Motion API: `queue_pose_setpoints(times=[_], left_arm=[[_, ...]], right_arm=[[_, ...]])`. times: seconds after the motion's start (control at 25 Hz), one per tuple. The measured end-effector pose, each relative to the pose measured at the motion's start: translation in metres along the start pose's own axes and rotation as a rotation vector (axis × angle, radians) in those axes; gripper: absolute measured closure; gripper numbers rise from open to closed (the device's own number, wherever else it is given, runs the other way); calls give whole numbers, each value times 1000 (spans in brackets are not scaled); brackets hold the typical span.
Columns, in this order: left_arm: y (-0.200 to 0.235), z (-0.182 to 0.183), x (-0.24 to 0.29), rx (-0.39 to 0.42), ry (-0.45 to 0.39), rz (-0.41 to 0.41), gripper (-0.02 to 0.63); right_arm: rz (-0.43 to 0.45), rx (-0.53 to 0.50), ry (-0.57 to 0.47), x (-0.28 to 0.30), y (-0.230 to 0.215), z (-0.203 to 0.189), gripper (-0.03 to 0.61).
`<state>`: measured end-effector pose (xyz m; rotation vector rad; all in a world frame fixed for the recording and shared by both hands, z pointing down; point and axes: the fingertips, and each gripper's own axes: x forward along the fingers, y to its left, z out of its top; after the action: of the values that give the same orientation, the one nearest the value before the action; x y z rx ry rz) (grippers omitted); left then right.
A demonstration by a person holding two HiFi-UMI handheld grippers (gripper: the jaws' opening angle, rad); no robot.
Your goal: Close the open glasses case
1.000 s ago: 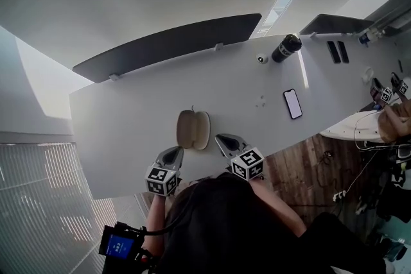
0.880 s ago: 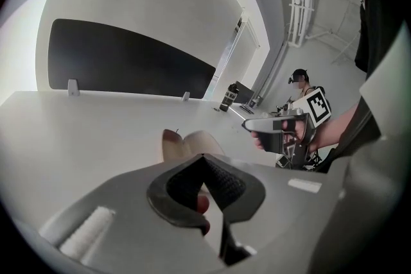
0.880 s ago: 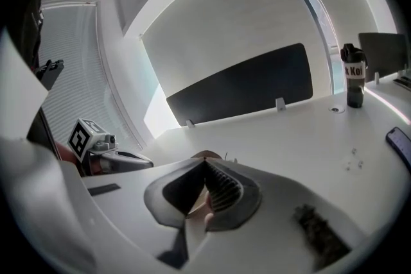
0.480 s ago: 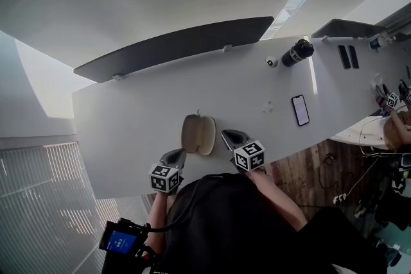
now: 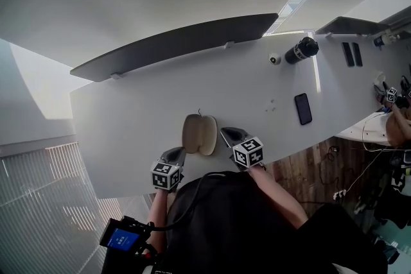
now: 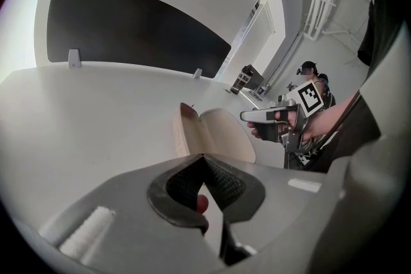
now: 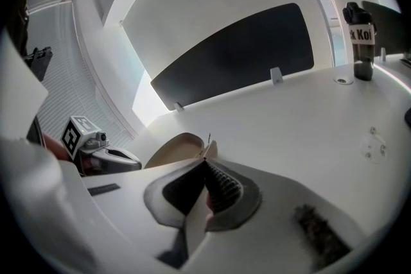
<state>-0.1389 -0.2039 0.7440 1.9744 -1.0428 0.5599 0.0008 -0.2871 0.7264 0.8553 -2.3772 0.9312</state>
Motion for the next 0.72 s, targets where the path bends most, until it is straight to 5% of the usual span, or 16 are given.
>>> queue_pose_setpoints(times=[0.72], left_arm=[[24, -13, 0, -80, 20, 33, 607]], right_arm=[[37, 3, 48, 15, 14, -4, 574]])
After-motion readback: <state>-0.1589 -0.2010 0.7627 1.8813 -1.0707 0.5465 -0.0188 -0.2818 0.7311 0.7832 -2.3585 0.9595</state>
